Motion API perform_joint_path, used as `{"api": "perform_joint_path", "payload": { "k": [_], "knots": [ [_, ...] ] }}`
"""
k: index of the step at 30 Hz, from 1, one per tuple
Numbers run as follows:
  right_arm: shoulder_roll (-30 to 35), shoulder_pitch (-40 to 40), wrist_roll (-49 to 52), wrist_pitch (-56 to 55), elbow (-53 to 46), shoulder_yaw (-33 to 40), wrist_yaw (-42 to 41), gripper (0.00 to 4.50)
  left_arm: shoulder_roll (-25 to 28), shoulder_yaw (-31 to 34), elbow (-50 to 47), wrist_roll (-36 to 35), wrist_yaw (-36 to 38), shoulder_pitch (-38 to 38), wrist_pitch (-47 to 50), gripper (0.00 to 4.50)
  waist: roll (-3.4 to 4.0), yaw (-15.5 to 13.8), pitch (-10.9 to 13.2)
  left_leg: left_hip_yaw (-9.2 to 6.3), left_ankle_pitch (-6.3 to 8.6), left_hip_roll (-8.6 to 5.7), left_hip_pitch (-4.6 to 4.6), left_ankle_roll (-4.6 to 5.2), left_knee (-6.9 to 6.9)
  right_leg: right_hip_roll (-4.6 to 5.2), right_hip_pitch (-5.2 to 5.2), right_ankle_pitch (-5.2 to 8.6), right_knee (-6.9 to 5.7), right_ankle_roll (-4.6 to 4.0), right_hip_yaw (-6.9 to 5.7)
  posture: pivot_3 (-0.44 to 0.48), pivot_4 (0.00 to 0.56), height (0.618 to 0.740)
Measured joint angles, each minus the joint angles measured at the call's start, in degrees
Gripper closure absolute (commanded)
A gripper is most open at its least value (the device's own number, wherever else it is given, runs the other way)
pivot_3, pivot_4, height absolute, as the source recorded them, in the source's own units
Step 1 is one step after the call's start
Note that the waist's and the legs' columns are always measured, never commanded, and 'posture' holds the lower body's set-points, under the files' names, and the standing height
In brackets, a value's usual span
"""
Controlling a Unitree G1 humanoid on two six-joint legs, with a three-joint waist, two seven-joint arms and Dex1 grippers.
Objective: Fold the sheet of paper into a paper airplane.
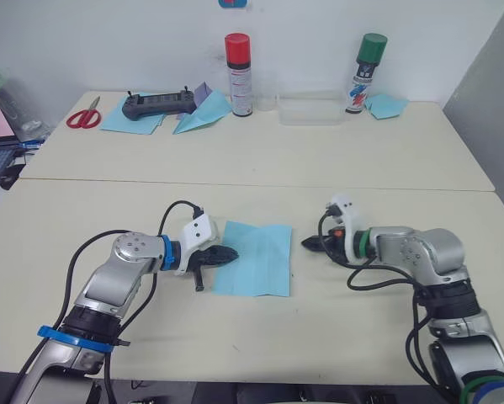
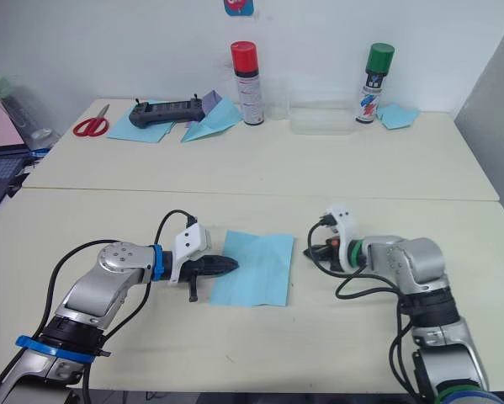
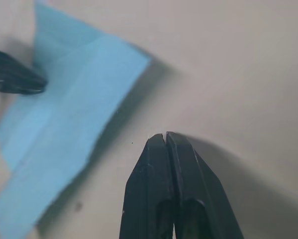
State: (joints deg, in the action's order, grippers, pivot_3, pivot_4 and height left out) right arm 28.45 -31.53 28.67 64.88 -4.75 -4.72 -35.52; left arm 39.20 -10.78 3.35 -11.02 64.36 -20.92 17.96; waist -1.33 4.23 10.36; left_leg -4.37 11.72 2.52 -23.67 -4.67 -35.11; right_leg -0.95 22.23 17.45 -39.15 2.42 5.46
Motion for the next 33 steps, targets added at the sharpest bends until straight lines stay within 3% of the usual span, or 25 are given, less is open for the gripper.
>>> {"api": "perform_joint_path", "payload": {
  "k": [3, 7, 12, 17, 26, 33],
  "knots": [
    [1.04, 0.55, -1.26, -8.53, -4.24, -0.31, -2.92, 4.44, 0.00, -0.01, 0.01, 0.23, 0.02, 0.12, -0.33, 4.50, 0.01, 0.00, 0.00, 0.00, 0.00, 0.02, 0.01, 0.00, 0.01, -0.01, 0.00, 0.04, -0.01, 0.07, -0.01, 0.000, 0.150, 0.740],
    [-2.84, 1.11, -2.42, -16.68, -8.05, -3.62, -4.57, 4.44, -0.07, -0.06, 0.20, 0.57, -0.04, 0.16, -1.16, 4.50, 0.01, 0.01, -0.02, -0.01, 0.00, 0.02, 0.01, 0.00, -0.01, -0.01, -0.03, 0.02, -0.01, 0.06, 0.00, 0.000, 0.150, 0.740],
    [-9.56, 1.96, -9.71, -24.07, -1.20, -12.90, -2.81, 4.44, -0.19, -0.29, 0.96, 0.70, 0.23, -0.03, -2.36, 4.50, 0.01, -0.04, -0.02, -0.01, 0.00, 0.02, 0.02, 0.00, -0.03, -0.01, -0.02, -0.02, -0.03, 0.00, -0.01, 0.000, 0.150, 0.740],
    [-13.71, 1.91, -12.95, -26.79, 3.52, -15.88, -1.73, 4.44, -0.22, -1.21, 1.79, 1.21, 0.60, -1.02, -3.46, 4.50, 0.01, -0.49, -0.02, -0.01, -0.01, 0.02, 0.02, -0.01, -0.04, 0.00, -0.02, -0.03, -0.05, -0.03, -0.02, 0.000, 0.150, 0.740],
    [-9.73, 5.36, -17.38, -30.80, 3.78, -17.62, -2.46, 4.44, -0.58, -1.68, 1.90, 1.96, 0.32, -1.19, -3.72, 4.50, 0.05, -0.98, -0.18, -0.01, 0.00, 0.02, 0.24, 0.00, -0.02, -0.01, -0.21, 0.01, -0.04, 0.03, -0.02, 0.000, 0.150, 0.740],
    [-6.51, 7.19, -18.43, -33.45, 4.42, -14.18, -1.69, 4.44, -0.60, -2.11, 2.45, 2.19, 0.26, -1.03, -3.85, 4.50, 0.04, -1.05, -0.23, 0.03, 0.00, -0.01, 0.83, 0.00, -0.02, 0.01, -0.88, 0.10, 0.09, 0.16, 0.05, 0.000, 0.150, 0.740]
  ]
}}
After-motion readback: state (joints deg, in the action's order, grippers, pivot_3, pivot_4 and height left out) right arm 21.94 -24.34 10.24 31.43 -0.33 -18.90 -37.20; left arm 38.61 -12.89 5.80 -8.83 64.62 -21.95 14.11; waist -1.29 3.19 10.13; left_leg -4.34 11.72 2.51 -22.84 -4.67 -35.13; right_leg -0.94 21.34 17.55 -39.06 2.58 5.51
